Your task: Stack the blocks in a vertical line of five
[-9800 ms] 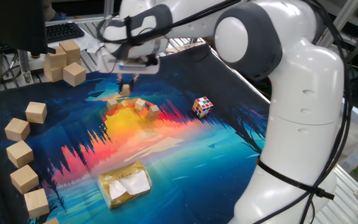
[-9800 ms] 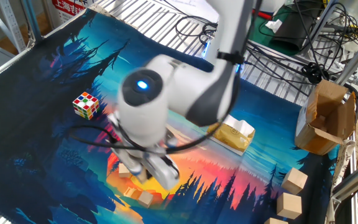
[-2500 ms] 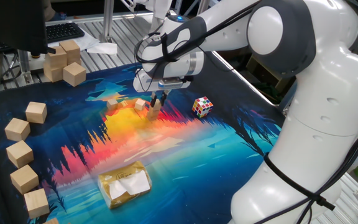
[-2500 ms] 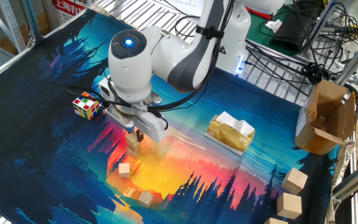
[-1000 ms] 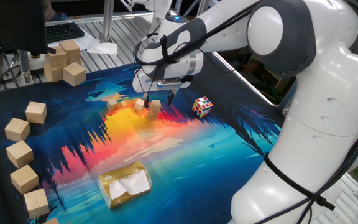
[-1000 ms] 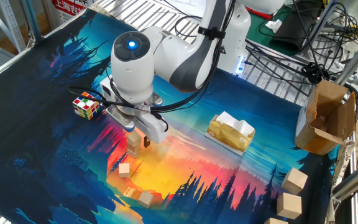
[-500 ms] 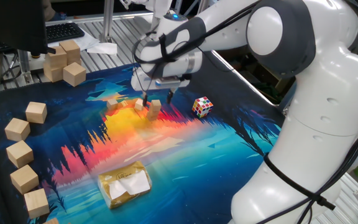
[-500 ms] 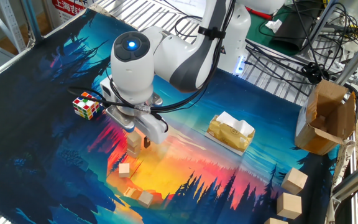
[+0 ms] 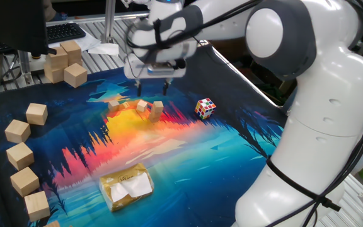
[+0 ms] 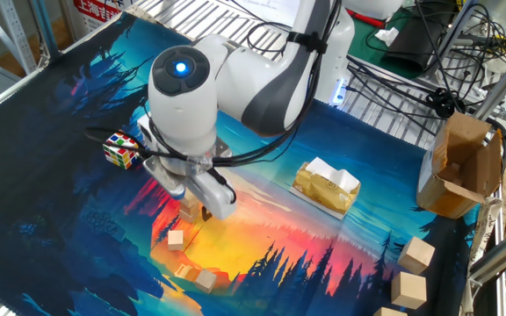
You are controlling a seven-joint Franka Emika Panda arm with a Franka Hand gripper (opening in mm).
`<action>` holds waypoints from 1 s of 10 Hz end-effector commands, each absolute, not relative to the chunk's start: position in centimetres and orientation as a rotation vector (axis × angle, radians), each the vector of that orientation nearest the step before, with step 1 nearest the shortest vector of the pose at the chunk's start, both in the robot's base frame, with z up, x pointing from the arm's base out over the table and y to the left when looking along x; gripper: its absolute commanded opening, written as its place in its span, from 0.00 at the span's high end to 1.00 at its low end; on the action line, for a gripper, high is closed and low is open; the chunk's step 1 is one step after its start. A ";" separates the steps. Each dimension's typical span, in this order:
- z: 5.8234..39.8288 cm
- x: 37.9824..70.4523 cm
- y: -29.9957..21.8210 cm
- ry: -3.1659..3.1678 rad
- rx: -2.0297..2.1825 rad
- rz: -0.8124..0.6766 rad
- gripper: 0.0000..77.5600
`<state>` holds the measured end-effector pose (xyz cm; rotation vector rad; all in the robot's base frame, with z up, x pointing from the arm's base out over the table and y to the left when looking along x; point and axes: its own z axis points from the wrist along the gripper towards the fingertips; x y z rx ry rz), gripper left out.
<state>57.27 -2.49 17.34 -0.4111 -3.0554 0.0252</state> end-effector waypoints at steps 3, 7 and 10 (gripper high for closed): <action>17.4 58.9 -0.4 -3.044 -0.494 0.014 0.00; 16.0 60.3 0.4 -3.048 -0.515 -0.006 0.00; 15.9 60.4 0.5 -3.045 -0.548 0.012 0.00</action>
